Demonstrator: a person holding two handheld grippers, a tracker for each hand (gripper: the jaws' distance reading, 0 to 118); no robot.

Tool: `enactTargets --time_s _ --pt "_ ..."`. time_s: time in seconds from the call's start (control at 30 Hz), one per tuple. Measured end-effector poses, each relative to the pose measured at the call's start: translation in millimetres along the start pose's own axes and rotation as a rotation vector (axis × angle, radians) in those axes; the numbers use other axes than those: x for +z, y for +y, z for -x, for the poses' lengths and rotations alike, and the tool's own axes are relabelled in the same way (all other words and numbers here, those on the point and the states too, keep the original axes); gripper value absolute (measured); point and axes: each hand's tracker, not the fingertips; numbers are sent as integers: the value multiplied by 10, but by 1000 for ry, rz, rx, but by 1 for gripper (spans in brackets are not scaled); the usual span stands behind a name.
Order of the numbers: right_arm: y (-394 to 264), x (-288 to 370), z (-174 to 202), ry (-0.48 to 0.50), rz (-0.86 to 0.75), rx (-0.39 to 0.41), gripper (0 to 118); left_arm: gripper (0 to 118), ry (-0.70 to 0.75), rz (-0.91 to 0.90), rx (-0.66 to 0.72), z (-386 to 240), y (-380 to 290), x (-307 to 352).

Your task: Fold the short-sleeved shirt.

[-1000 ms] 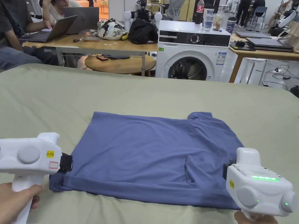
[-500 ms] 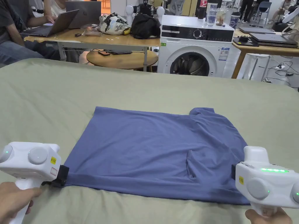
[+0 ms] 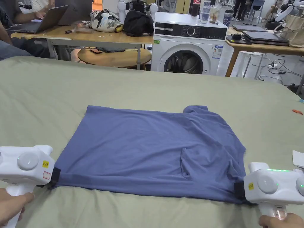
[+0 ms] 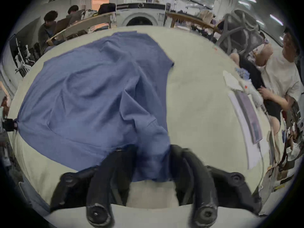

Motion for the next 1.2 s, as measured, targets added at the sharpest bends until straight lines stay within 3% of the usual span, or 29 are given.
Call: enactTargets --time_s 0.1,0.17,0.47,0.63,0.9,1.2 --pt "-50 15 15 46 -43 -2 8 1 -7 -15 9 1 -18 36" --pt "-33 84 23 52 -63 -6 6 0 -13 -30 13 28 -3 61" --pt "477 488 -1 68 -207 -13 5 0 -87 -222 52 81 470 429" --pt "1038 540 -14 83 -243 -62 5 0 -95 -285 58 143 1009 406" --pt "1720 48 97 110 -170 -123 6 0 -61 -263 54 149 1692 -58" --pt "2013 -753 105 89 -114 -101 8 0 -26 -185 16 18 1956 -713"
